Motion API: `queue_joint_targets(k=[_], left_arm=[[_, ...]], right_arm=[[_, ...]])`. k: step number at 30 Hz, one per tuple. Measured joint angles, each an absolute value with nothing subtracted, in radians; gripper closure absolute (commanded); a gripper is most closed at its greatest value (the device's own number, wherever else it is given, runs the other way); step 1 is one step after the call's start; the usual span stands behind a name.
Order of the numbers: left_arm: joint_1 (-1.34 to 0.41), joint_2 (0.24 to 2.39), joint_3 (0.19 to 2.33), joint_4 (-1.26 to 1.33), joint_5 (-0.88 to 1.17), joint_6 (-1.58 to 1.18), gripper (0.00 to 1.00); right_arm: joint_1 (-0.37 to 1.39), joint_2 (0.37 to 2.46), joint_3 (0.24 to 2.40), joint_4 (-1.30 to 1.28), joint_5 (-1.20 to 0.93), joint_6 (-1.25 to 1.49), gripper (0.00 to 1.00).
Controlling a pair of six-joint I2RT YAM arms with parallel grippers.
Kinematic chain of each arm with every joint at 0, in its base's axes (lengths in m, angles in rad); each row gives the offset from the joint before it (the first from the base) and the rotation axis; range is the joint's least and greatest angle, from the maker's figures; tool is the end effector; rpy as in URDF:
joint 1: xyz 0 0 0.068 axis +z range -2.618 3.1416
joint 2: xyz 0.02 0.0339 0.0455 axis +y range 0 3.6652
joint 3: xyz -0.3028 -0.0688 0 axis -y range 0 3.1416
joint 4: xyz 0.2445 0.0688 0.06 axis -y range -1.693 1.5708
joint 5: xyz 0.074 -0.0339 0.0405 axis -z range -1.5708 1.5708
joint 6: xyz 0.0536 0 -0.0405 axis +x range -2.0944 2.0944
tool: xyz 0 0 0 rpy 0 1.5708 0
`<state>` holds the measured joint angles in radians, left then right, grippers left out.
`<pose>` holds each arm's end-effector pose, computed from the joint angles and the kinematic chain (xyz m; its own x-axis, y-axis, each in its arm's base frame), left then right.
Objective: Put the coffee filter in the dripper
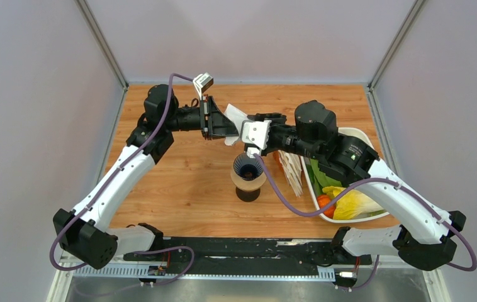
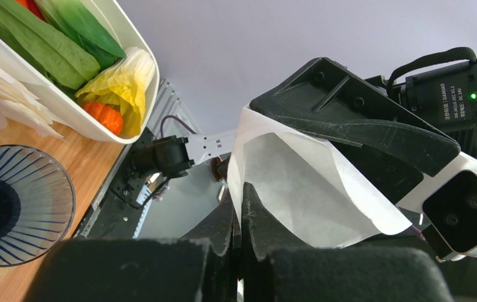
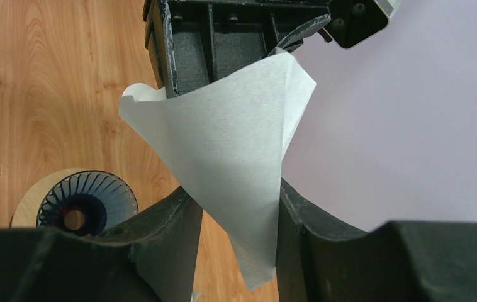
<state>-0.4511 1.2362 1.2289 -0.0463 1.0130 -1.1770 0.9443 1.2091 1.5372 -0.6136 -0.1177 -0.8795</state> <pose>0.2211 -0.1576 0.4522 -0.9357 -0.0899 -0.3412 0.3366 0.0626 -0.9396 0.1398 0.2038 0.4965 0.5654 -0.5237 -0.6372 -0.6822 0.1372 -0.7181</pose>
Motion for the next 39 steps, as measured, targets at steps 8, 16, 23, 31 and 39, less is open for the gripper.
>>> queue_joint_targets(k=[8,16,23,31,39], left_arm=[[-0.451,1.236,1.225,-0.029,1.018,-1.165,0.64],[-0.356,1.236,1.282,-0.107,1.093,-0.983,0.43],[-0.072,1.186,1.426,-0.282,1.235,-0.602,0.41],[-0.127,1.105,1.567,-0.511,1.235,-0.167,0.32],[-0.385,1.155,1.744,-0.782,1.037,0.192,0.31]], right_arm=[[0.947,1.209,1.537,-0.635,-0.114,-0.891,0.76],[0.943,1.209,1.544,-0.666,-0.131,-0.841,0.84],[0.869,1.221,1.605,-0.7,-0.252,-0.677,0.84],[0.778,1.256,1.646,-0.706,-0.477,-0.455,0.85],[0.754,1.273,1.65,-0.709,-0.66,-0.348,0.86]])
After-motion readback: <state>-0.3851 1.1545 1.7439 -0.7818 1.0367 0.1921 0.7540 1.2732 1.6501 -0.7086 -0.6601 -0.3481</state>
